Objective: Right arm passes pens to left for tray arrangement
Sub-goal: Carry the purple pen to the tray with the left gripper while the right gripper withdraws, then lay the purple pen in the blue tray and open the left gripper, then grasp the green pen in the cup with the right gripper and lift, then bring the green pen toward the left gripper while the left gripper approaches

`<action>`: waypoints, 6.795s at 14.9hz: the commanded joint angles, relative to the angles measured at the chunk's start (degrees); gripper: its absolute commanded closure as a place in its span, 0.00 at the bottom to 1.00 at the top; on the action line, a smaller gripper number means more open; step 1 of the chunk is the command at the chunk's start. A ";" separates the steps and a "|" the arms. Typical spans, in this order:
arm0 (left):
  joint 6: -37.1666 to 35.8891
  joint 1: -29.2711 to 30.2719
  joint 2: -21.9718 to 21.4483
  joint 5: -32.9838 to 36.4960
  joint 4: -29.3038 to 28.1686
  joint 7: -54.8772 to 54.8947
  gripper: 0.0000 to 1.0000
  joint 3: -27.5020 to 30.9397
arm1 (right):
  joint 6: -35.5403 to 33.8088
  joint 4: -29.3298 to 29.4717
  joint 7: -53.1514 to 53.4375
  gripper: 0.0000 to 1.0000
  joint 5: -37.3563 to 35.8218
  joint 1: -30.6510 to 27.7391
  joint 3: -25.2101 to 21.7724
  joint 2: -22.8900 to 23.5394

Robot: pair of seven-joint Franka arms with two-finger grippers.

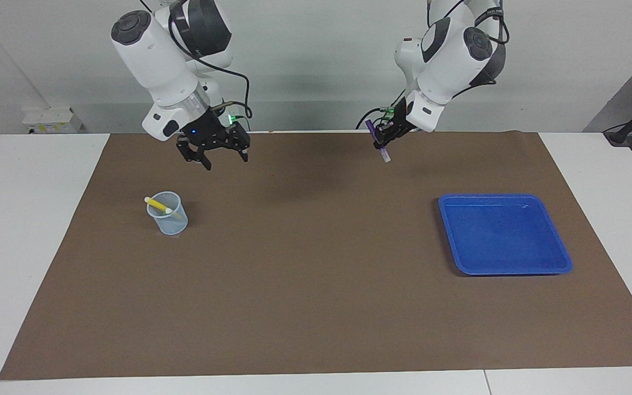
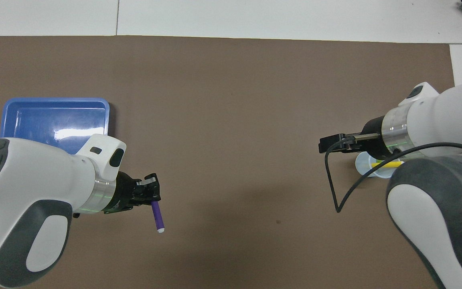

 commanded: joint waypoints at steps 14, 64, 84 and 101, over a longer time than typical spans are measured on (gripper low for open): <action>-0.24 12.93 3.86 23.67 1.52 31.70 1.00 -0.03 | 12.95 -10.16 -13.98 0.38 -13.76 -12.03 0.72 7.42; 3.21 20.33 26.64 7.17 22.60 17.17 0.00 -0.65 | 11.70 8.66 16.92 1.00 9.59 -10.46 7.57 5.32; 15.22 17.52 21.36 -21.93 27.54 -48.02 0.00 -16.11 | 57.17 -2.78 55.60 1.00 14.00 10.46 7.66 9.18; 36.84 10.31 18.90 -22.29 16.29 -49.25 0.06 -16.20 | 52.78 -1.54 51.92 1.00 15.06 12.75 8.01 9.19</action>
